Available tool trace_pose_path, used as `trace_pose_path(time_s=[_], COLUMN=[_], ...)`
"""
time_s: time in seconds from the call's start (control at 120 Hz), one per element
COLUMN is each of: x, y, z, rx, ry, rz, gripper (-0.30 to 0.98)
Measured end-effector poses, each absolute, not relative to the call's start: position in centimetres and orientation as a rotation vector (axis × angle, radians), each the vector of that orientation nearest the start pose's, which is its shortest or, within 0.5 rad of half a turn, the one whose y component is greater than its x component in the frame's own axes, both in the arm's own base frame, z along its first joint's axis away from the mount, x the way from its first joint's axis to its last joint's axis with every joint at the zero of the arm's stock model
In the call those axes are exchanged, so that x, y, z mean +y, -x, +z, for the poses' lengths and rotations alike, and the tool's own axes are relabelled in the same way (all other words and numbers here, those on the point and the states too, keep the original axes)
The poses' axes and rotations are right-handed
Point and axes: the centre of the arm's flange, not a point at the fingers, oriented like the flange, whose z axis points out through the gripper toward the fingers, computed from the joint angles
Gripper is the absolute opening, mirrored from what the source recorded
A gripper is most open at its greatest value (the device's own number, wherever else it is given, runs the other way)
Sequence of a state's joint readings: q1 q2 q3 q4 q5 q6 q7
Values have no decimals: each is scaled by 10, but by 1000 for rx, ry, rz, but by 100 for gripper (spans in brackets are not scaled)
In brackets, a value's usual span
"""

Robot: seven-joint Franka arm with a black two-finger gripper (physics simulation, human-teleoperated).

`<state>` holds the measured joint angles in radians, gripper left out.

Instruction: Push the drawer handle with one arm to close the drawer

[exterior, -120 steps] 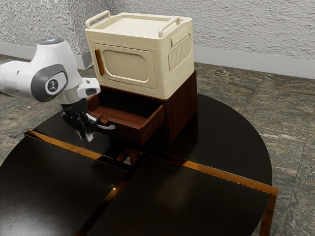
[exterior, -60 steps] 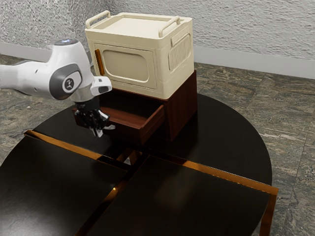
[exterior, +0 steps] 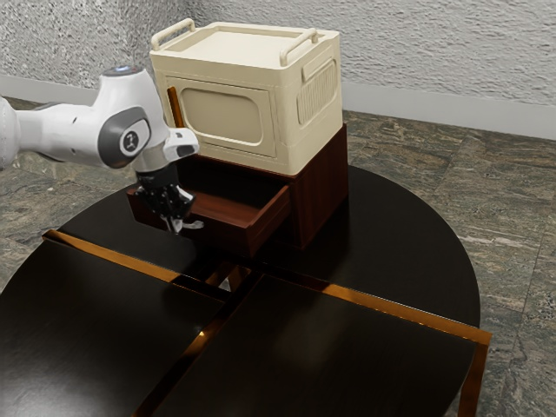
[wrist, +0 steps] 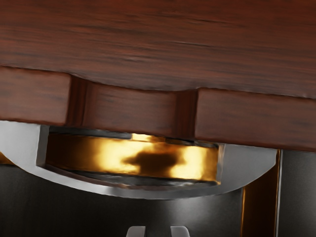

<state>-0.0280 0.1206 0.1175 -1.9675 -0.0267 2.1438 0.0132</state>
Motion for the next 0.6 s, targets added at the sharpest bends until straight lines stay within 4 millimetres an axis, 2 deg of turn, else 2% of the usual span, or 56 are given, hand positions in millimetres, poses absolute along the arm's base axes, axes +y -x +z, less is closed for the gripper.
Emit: trace_pose_path(time_s=[0.125, 0.342, 0.442, 0.6], x=[47, 43, 43, 41], y=[-594, -620, -638, -662], z=[407, 406, 411, 404], rx=[-136, -111, -96, -85], ry=[3152, 3157, 3152, 3157], rz=[-71, -142, -200, -265], gripper=[-3, -4, -4, -3])
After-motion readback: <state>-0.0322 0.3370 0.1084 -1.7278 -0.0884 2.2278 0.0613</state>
